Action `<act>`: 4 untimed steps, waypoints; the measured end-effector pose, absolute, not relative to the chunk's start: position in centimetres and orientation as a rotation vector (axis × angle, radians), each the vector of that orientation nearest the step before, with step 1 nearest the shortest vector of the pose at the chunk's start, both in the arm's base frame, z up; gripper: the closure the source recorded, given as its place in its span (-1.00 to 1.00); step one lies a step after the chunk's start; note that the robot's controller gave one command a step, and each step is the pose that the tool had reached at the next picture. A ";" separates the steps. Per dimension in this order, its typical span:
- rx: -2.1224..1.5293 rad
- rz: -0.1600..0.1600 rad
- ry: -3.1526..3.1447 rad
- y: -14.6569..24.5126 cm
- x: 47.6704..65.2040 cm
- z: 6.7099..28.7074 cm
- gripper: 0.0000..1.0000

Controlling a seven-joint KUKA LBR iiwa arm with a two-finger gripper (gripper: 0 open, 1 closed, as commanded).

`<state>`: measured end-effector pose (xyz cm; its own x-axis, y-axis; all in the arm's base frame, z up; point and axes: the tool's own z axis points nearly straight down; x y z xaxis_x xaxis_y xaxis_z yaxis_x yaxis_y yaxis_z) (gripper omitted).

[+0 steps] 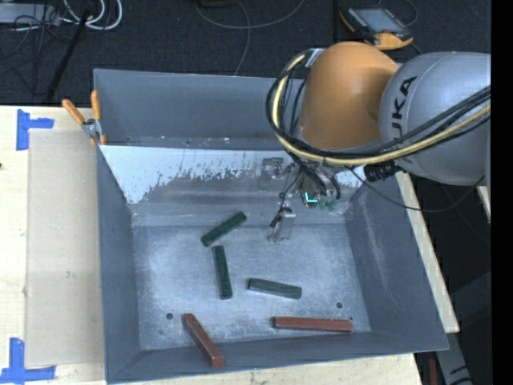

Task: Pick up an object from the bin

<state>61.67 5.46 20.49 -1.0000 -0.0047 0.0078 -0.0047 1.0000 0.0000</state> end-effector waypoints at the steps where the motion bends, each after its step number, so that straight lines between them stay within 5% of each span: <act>1: 0.384 -0.002 -3.111 10.8 61.3 8.2 -1.00; 2: 0.381 -0.001 -3.117 10.7 61.5 8.5 -1.00; 3: 1.209 -0.003 -2.894 11.2 53.3 7.0 -1.00; 4: 1.204 -0.003 -2.900 11.2 53.4 7.1 1.00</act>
Offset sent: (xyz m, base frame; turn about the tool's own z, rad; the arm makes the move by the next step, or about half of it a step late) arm -0.0013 0.0519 -0.1192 -0.2406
